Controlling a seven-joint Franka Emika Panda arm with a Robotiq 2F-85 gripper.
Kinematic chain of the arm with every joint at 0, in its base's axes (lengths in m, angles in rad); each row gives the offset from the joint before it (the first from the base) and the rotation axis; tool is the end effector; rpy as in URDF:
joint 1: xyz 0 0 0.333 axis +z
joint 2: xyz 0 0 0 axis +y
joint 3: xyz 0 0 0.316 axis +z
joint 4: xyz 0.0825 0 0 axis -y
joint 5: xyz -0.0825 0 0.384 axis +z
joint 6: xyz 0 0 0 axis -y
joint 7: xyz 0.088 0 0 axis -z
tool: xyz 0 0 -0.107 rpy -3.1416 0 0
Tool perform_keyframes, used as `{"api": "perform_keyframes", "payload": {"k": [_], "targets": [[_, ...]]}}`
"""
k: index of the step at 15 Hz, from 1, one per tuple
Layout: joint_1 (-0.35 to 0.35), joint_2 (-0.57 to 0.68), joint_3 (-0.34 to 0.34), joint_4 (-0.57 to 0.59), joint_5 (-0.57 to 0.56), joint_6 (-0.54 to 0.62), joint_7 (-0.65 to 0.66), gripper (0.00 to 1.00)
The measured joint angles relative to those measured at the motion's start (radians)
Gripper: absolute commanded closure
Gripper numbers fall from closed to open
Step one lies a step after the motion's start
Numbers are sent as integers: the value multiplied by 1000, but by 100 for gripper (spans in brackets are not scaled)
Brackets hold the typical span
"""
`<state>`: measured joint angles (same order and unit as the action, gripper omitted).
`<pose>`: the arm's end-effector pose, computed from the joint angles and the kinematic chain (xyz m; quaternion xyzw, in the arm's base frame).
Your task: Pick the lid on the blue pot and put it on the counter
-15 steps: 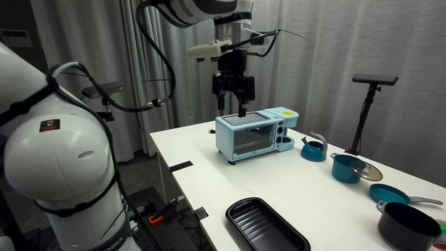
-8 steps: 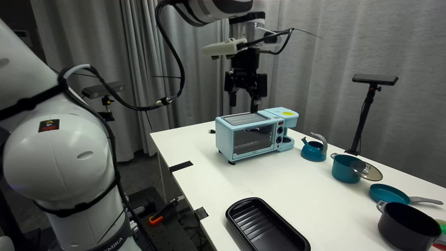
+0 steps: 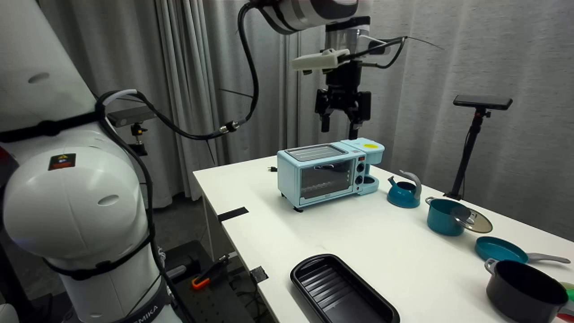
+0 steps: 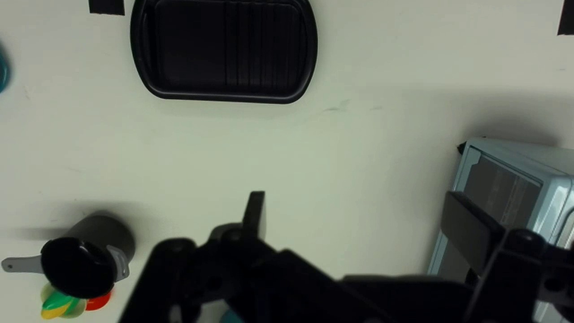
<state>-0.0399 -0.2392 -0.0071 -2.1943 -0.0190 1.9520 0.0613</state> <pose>0.4793 -0.0240 0.4848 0.9987 -0.0505 -0.0015 0.0080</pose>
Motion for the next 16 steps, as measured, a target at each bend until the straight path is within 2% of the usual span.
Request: {"api": "perform_keyframes", "payload": {"k": [11, 16], "targets": [[-50, 281, -84, 333, -21, 24, -1, 0], [-52, 310, -87, 365, -22, 23, -1, 0]]}}
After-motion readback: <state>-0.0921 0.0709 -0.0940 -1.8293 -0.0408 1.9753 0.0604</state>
